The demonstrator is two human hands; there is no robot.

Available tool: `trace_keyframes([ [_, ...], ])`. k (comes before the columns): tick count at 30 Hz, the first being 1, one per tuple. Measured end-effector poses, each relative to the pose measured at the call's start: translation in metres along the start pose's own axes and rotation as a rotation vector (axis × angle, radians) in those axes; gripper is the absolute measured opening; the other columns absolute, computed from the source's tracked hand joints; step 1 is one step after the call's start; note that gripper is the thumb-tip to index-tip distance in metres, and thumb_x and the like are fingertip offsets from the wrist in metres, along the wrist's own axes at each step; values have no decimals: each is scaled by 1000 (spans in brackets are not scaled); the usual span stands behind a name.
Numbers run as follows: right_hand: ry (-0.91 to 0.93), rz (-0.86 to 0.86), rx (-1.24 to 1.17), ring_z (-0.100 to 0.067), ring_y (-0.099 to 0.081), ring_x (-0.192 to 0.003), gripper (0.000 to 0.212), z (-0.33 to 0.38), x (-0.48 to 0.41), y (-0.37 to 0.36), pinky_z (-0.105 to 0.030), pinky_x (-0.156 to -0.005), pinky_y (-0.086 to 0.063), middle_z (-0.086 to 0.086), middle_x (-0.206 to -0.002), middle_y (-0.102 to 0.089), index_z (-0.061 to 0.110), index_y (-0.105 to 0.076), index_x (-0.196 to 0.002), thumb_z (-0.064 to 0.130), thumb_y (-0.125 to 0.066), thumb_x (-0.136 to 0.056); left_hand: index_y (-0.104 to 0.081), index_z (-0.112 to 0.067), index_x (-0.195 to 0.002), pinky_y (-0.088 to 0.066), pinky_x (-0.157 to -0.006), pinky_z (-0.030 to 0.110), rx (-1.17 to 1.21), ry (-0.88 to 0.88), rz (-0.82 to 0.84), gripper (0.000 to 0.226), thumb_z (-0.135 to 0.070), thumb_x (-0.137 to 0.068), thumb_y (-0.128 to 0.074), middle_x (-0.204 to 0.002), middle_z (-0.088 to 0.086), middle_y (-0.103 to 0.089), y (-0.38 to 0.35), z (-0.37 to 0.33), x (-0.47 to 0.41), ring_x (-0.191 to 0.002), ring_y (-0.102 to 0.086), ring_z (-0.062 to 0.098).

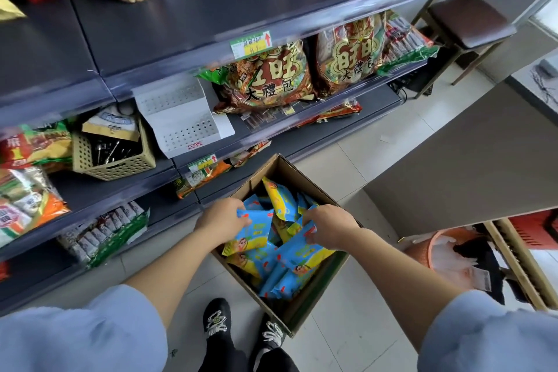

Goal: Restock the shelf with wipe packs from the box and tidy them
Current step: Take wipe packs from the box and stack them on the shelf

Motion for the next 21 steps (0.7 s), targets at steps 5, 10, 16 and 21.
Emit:
trace_keyframes([
  [5,34,-61,-127,-19,-54,-94,34,36,-1,39,-29,-69,-39,2,-107,-60,22,-58,-109,33,-72,-81,-60,-26,-91,-45,-59,28,165,-39,-159,9,-30,-87,-66,-94,-3,-62,59,-1,27,-79,-58,15],
  [10,125,-135,-250,-18,-56,-92,26,86,2,82,-29,-71,-41,6,-101,-60,23,-58,-97,28,-76,-79,-59,-27,-90,-52,-69,36,282,-49,-365,11,-28,-85,-69,-95,-1,-66,131,19,65,-82,-61,19],
  [16,246,-242,-383,-10,-50,-77,23,172,22,139,-27,-63,-38,9,-88,-53,26,-62,-97,28,-77,-80,-65,-20,-97,-51,-65,35,376,-32,-628,13,-25,-86,-69,-94,-2,-62,225,71,137,-81,-61,22],
  [21,374,-302,-415,-14,-56,-73,22,269,46,180,-26,-61,-46,7,-82,-57,16,-68,-101,21,-76,-81,-63,-24,-93,-55,-69,42,496,-35,-777,13,-26,-84,-71,-95,-1,-67,291,124,199,-83,-66,20],
])
Point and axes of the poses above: each hand's wrist, its own x-axis away from the middle knuckle, its own y-axis out of the back of the hand, z = x × y, the point moved 8 cm from there along -x, towards the middle knuckle
